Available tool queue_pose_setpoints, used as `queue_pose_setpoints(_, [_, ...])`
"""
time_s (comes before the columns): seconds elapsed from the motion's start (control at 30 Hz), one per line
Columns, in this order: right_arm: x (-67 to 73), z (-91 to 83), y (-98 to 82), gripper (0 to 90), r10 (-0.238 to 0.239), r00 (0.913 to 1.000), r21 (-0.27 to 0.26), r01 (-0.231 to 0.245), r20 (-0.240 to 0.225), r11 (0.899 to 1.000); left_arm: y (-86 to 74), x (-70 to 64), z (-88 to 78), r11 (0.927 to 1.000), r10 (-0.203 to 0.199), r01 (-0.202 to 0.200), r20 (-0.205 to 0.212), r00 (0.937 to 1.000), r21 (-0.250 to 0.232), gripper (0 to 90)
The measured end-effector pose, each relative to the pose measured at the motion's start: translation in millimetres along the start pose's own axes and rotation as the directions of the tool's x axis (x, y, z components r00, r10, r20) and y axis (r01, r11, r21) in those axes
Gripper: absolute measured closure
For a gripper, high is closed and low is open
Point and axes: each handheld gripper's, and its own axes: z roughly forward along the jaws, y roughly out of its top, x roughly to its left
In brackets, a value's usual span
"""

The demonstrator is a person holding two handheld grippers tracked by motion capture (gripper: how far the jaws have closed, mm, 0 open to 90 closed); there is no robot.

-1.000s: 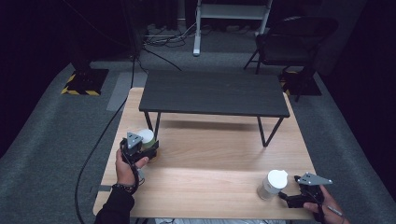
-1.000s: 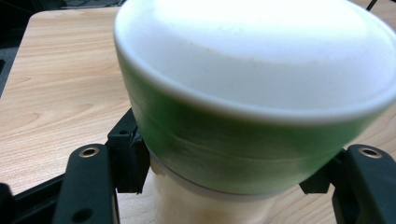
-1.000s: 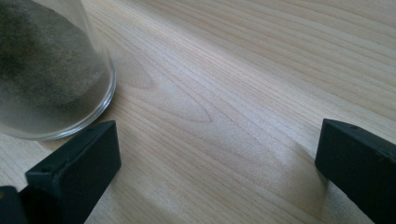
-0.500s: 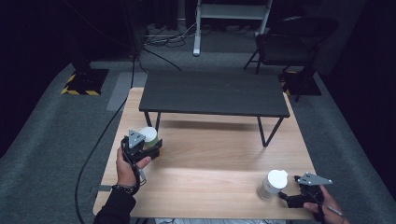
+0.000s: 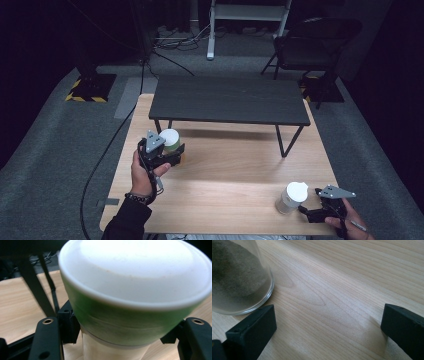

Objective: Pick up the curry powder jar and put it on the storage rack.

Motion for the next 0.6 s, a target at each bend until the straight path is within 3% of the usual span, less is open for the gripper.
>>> queue_pose_setpoints(0.23, [0.0, 0.0, 0.0, 0.0, 0.000, 1.0000, 0.000, 0.000, 0.000, 1.000, 20.3, -8.3, -5.7, 0.9998, 0.019, -0.019, 0.017, 0.9997, -0.005, 33.9])
queue_pose_setpoints(0.33, [0.0, 0.0, 0.0, 0.0, 0.000, 1.0000, 0.000, 0.000, 0.000, 1.000, 28.6, -3.8, -8.1, 0.9996, 0.014, -0.012, 0.056, 0.9983, -0.024, 34.0])
queue_pose_setpoints(0.6, [0.0, 0.0, 0.0, 0.0, 0.000, 1.0000, 0.000, 0.000, 0.000, 1.000, 57.9, -12.7, -11.7, 0.9970, 0.066, -0.063, 0.071, 0.9953, -0.045, 34.0])
